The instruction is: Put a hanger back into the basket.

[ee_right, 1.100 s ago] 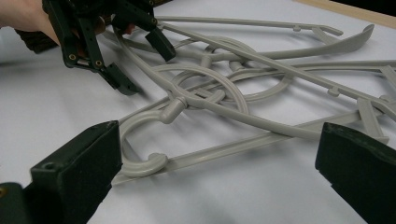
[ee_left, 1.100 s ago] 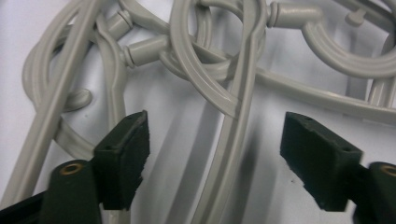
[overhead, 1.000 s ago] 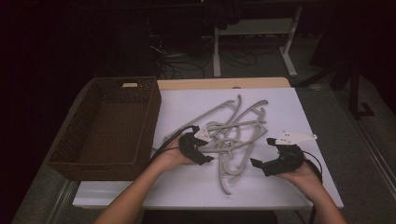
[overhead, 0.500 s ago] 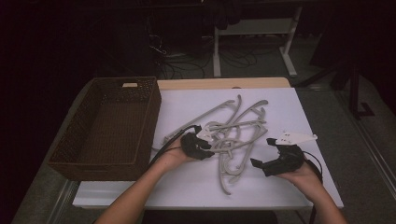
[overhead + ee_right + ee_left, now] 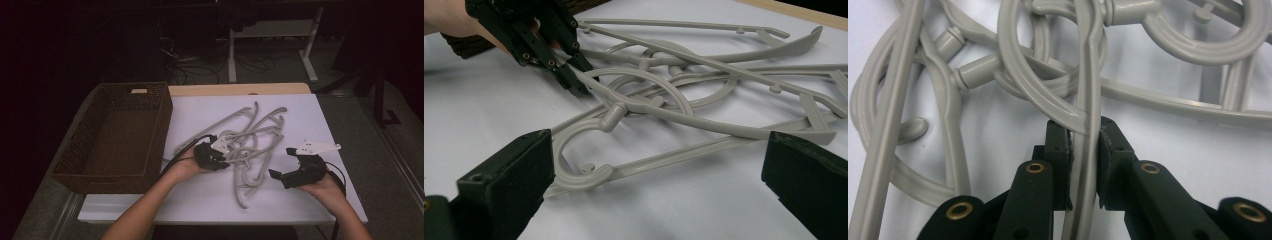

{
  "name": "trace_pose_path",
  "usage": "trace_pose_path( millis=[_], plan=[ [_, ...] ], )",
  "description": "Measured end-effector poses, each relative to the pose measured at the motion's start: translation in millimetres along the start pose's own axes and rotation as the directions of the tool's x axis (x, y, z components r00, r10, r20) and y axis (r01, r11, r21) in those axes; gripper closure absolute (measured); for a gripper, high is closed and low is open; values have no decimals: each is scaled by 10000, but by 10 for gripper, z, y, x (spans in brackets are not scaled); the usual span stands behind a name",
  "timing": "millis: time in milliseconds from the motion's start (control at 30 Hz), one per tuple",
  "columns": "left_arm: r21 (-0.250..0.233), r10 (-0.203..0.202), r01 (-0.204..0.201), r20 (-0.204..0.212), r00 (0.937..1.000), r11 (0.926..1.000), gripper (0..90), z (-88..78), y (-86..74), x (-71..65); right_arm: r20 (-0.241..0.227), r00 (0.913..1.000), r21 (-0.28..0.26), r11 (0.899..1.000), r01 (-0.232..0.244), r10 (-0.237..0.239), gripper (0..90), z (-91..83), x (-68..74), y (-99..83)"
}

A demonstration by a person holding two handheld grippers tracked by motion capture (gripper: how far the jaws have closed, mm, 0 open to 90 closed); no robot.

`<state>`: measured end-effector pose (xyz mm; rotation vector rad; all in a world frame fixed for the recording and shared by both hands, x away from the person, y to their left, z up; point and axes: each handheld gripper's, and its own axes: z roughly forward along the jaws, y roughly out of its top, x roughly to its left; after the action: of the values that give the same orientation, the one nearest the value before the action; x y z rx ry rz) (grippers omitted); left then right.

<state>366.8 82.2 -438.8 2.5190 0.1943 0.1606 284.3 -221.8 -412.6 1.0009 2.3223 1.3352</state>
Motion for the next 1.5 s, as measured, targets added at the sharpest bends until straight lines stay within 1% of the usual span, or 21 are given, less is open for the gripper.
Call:
trace_pose_path(
  millis=[133,167,300,367,433,567,600,733,800,833,900,1000,1067,1133,1167,1200,1233,1267,1367,1433,1500],
  plan=[
    [135,24,-25,122,9999,9999,799,-18,8,-3,8,10000,-4,10000,-8,8,1,-3,-1,-2],
    [119,-160,157,287,9995,9998,800,-26,6,2,18,10000,4,10000,-8,8,1,-3,-2,-2],
    [198,-396,389,381,9985,9990,803,-70,11,5,23,10000,-17,10000,-28,28,1,-10,4,-1],
    [100,-675,670,610,9959,9977,804,-101,13,18,21,10000,-26,10000,-37,37,1,-11,4,0],
    [71,-870,867,664,9940,9962,806,-127,22,24,28,10000,-24,10000,-26,26,1,-9,3,0],
    [44,-1212,1212,586,9909,9926,808,-187,38,38,53,10000,-55,10000,-57,57,1,-15,-1,1],
    [21,-1223,1223,530,9911,9925,809,-202,40,38,63,10000,-68,10000,-46,46,1,-18,-6,0],
    [-351,-1486,1495,281,9885,9881,812,-294,67,50,98,9999,-94,9999,-47,47,1,-27,-16,-1],
    [-488,-1714,1735,453,9842,9836,813,-349,91,55,98,9999,-121,9999,-72,74,1,-31,-16,0],
    [-493,-1743,1767,495,9834,9830,813,-386,107,58,90,9999,-132,9999,-73,74,1,-33,-16,1],
    [-502,-1795,1810,333,9832,9822,813,-459,149,47,82,9999,-144,9999,-87,89,1,-34,-20,2],
    [-719,-2029,2045,279,9788,9762,813,-596,230,68,90,9999,-122,9999,-106,108,1,-29,-28,3],
    [-751,-2018,2024,154,9793,9764,813,-705,296,85,59,10000,-142,9999,-72,73,1,-29,-24,5],
    [-933,-2168,2166,89,9762,9718,812,-829,361,96,29,10000,-165,9999,-40,41,1,-27,-19,7],
    [-933,-2168,2166,89,9762,9718,813,-829,361,96,29,10000,-165,9999,-40,41,1,-27,-19,7],
    [-1094,-2245,2248,156,9744,9682,813,-962,416,120,9,10000,-152,9999,-51,51,1,-24,-19,7],
    [-1174,-2327,2328,142,9724,9654,812,-1022,441,125,6,10000,-154,9999,-56,57,1,-23,-19,7],
    [-1156,-2323,2320,109,9726,9658,812,-1086,461,137,-10,10000,-160,9998,-82,82,1,-22,-18,9],
    [-1222,-2454,2449,113,9694,9618,812,-1265,493,166,-36,10000,-149,9999,-40,39,1,-16,-12,11],
    [-1318,-2478,2465,72,9688,9601,812,-1396,492,179,-52,10000,-158,9999,-52,51,1,-15,-8,12],
    [-1310,-2470,2453,37,9690,9605,812,-1499,479,188,-50,10000,-171,9998,-38,37,1,-15,-7,14]
  ],
)
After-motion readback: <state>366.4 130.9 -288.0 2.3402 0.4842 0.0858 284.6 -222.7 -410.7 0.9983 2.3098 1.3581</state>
